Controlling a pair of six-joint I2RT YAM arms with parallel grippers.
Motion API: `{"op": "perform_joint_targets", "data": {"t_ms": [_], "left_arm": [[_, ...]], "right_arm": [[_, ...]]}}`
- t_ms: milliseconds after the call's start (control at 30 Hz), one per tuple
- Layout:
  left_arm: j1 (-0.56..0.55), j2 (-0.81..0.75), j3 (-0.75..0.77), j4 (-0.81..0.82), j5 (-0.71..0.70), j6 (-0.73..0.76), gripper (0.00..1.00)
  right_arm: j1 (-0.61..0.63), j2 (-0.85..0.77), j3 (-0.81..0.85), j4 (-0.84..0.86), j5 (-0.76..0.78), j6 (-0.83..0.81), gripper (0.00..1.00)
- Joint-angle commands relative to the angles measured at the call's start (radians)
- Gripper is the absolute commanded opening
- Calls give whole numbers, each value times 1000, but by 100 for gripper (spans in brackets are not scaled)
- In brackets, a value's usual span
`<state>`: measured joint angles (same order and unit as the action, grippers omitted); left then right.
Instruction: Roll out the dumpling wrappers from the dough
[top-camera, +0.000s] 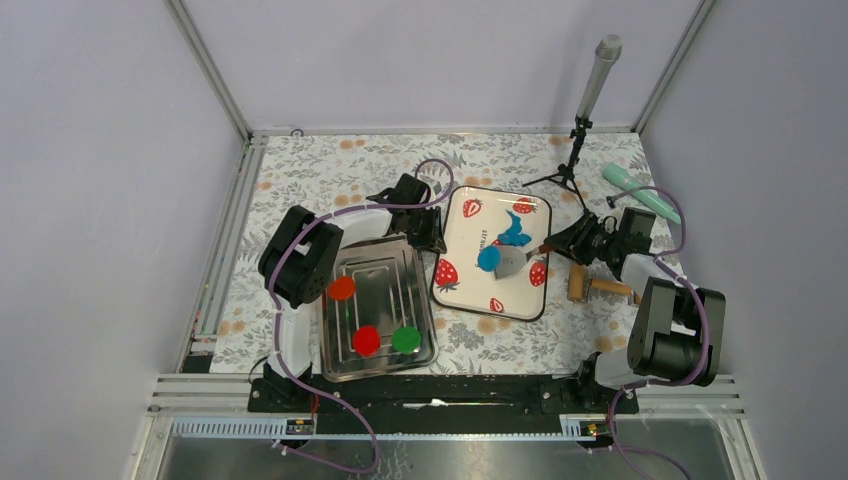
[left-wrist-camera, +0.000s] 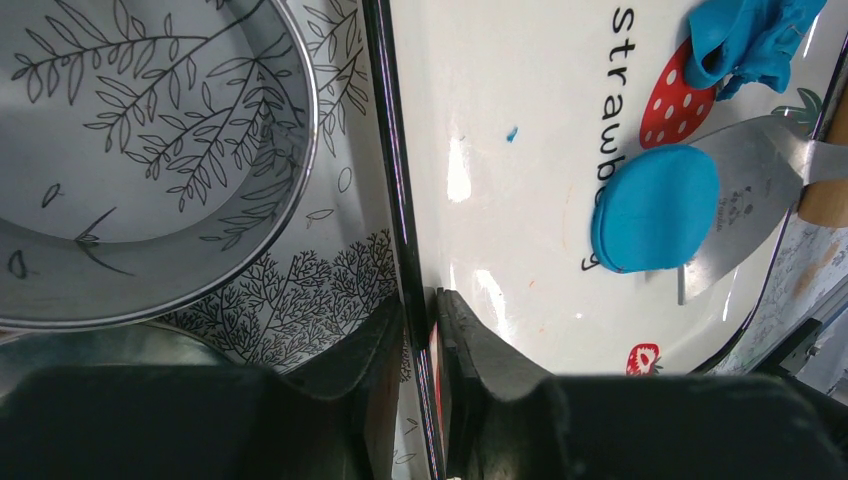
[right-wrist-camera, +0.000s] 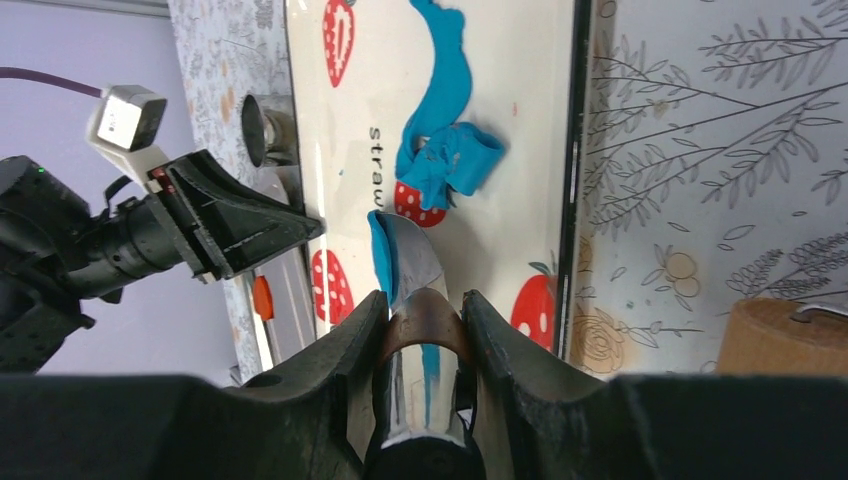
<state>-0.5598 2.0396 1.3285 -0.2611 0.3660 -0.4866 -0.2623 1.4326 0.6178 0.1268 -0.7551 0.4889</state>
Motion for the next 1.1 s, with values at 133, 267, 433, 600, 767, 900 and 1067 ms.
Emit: {"op": "perform_joint_targets", "data": {"t_ms": [133,267,433,600,767,900,1067], "left_arm": [[-6,40,28,-11,-20,32,21],[-6,41,35,-15,-22,37,21],[6,0,60,-22,-14,42,20],[64,-112,124,-47,17,96,24],[167,-210,143,-85,26,137,28],[236,-295,122,-123,1,208,31],[319,-417,47,-130,-40,239,33]], "right_arm": [[5,-37,16,88,-113,81,0],[5,-43,48,66,-123,84,0],[5,-51,108,13,-151,74,0],[8,-51,163,-40,-190,64,0],[60,-28,212,-57,-212,68,0],[157,12,278,-61,-216,65,0],[308,98,381,-48,-222,77,0]]}}
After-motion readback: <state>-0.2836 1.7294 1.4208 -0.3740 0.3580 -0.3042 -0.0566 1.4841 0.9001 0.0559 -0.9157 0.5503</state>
